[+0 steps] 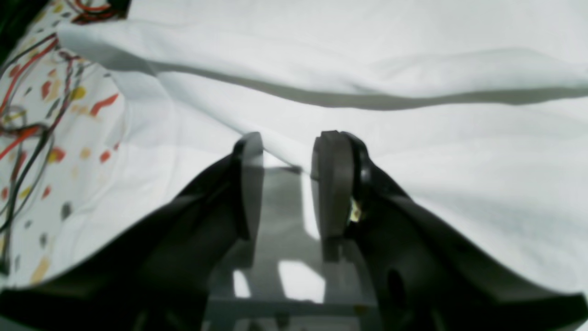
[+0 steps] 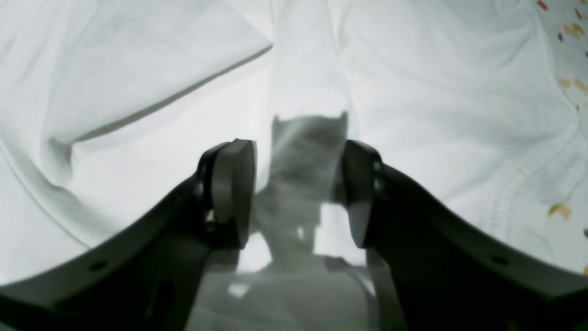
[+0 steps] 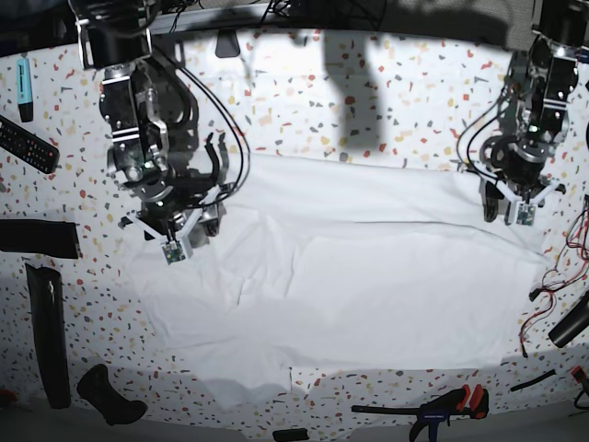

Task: Fold the T-shirt properly
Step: 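Raise both grippers and move them back toward the folded edge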

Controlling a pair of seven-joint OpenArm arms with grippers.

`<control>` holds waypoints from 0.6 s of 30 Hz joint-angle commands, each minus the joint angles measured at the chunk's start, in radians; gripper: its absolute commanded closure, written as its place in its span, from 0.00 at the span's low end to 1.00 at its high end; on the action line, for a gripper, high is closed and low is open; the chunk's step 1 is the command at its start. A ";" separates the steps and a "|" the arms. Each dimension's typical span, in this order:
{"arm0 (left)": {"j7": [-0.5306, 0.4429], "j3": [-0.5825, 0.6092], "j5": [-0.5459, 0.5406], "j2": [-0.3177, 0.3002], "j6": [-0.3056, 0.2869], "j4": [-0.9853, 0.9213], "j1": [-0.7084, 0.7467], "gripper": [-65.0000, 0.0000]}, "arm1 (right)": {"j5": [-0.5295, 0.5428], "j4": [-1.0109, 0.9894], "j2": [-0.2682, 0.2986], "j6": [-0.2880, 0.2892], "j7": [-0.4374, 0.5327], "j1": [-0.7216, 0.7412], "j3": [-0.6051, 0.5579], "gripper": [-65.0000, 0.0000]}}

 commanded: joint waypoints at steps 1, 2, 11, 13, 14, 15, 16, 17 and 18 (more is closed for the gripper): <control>0.070 0.002 0.021 -0.012 0.003 0.013 0.026 0.68 | -0.036 0.000 0.013 0.007 -0.100 -0.027 0.000 0.51; 0.071 0.002 0.035 -0.011 0.012 0.025 0.046 0.68 | -0.036 0.008 0.017 0.007 -0.100 -0.038 0.000 0.51; 0.069 0.002 0.097 -0.011 0.015 0.093 0.203 0.69 | -0.037 0.020 0.026 0.006 -0.119 -0.109 0.000 0.51; 0.069 0.002 0.098 -0.011 0.016 0.110 0.225 0.69 | -0.037 0.027 0.026 0.006 -0.122 -0.124 0.000 0.51; 0.069 0.002 0.098 -0.011 0.016 0.121 0.233 0.69 | -0.037 0.034 0.027 0.006 -0.123 -0.130 0.000 0.51; 0.070 0.002 0.098 -0.011 0.016 0.130 0.240 0.69 | -0.037 0.040 0.027 0.006 -0.124 -0.135 0.000 0.51; 0.070 0.002 0.098 -0.011 0.016 0.141 0.245 0.69 | -0.038 0.048 0.027 0.006 -0.125 -0.142 0.000 0.51; 0.070 0.002 0.098 -0.011 0.016 0.150 0.247 0.69 | -0.037 0.057 0.027 0.006 -0.125 -0.146 0.000 0.51; 0.069 0.002 0.098 -0.011 0.016 0.158 0.247 0.69 | -0.037 0.064 0.029 0.006 -0.125 -0.150 0.000 0.51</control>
